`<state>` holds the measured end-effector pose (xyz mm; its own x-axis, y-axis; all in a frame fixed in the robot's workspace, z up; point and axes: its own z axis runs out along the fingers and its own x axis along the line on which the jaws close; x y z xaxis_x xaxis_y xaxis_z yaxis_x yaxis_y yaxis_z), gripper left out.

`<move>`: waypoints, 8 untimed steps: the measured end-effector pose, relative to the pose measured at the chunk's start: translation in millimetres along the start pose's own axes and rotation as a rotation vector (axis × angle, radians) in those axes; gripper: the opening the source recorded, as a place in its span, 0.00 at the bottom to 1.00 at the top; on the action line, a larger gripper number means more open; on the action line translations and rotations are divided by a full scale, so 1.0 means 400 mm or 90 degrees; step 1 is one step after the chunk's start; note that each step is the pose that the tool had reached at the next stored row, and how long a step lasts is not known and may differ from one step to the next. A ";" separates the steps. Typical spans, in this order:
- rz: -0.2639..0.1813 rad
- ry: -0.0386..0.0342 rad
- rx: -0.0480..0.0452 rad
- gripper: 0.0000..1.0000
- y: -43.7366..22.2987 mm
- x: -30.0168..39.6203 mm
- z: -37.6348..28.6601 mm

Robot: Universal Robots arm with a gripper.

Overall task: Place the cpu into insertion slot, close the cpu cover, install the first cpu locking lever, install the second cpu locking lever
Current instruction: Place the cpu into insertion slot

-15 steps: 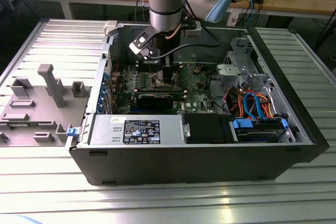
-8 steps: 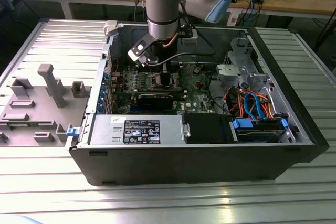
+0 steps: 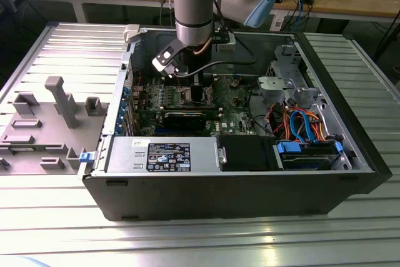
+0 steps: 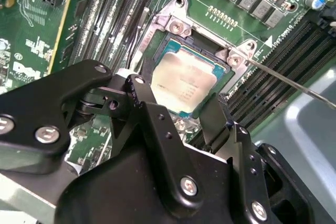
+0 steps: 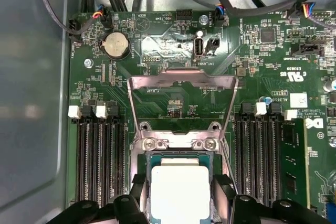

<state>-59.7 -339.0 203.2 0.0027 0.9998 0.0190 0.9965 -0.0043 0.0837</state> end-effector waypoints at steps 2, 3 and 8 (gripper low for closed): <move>0.000 0.0000 0.0001 0.62 0.001 0.000 -0.010; 0.000 0.0000 0.0002 0.62 0.001 0.000 -0.014; 0.000 0.0000 0.0036 0.54 0.005 0.001 -0.033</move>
<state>-59.0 -338.9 216.4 0.0030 0.9998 0.0190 0.9969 -0.0045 0.0780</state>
